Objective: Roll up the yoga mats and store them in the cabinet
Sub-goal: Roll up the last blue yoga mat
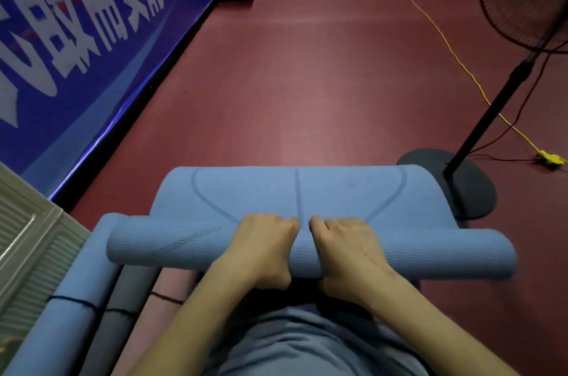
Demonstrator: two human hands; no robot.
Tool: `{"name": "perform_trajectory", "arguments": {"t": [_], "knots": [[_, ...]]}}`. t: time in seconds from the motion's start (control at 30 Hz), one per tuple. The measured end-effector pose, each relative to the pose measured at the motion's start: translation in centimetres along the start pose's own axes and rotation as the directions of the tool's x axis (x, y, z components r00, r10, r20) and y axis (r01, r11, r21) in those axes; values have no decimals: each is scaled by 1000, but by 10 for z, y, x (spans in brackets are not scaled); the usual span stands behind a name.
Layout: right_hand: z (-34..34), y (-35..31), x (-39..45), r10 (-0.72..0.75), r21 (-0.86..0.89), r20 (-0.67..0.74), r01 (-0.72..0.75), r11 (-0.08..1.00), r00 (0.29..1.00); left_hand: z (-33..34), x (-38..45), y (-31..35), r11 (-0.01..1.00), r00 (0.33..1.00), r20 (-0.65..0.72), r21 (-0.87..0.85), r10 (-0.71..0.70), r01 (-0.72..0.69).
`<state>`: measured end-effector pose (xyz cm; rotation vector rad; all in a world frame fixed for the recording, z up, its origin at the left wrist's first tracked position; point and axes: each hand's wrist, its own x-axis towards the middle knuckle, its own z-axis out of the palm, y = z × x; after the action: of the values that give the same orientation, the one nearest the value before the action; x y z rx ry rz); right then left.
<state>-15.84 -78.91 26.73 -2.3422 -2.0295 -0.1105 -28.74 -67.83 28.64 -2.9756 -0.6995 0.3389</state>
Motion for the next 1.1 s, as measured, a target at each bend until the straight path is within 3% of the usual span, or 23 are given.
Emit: {"name": "perform_trajectory", "arguments": {"t": [0.1, 0.2, 0.33, 0.43, 0.57, 0.77, 0.93, 1.1], "knots": [[8, -8, -24, 16, -51, 15, -15, 999, 1000, 4, -21, 14, 1000, 1000, 16, -1, 8, -8], [18, -10, -33, 60, -6, -101, -61, 998, 993, 3, -25, 19, 1000, 999, 38, -1, -2, 2], [33, -9, -31, 69, 29, -247, -64, 998, 966, -9, -4, 4, 998, 989, 150, -55, -9, 17], [37, -9, -18, 59, -26, -261, -68, 997, 964, -15, 17, -7, 991, 968, 248, -132, 27, 6], [27, -4, 4, 29, -100, -78, -37, 994, 997, -9, 23, -12, 983, 972, 233, -184, 21, 23], [3, 4, 21, -53, -24, 120, 56, 998, 991, 12, 10, -15, 989, 1000, 23, -145, -1, 4], [-10, 16, 44, -37, 94, 349, 4, 996, 937, 14, 8, -5, 991, 992, -80, -97, -97, 89], [-15, 28, 62, -35, 160, 470, -46, 986, 882, 12, 18, 0, 993, 991, -82, -64, -105, 100]]}}
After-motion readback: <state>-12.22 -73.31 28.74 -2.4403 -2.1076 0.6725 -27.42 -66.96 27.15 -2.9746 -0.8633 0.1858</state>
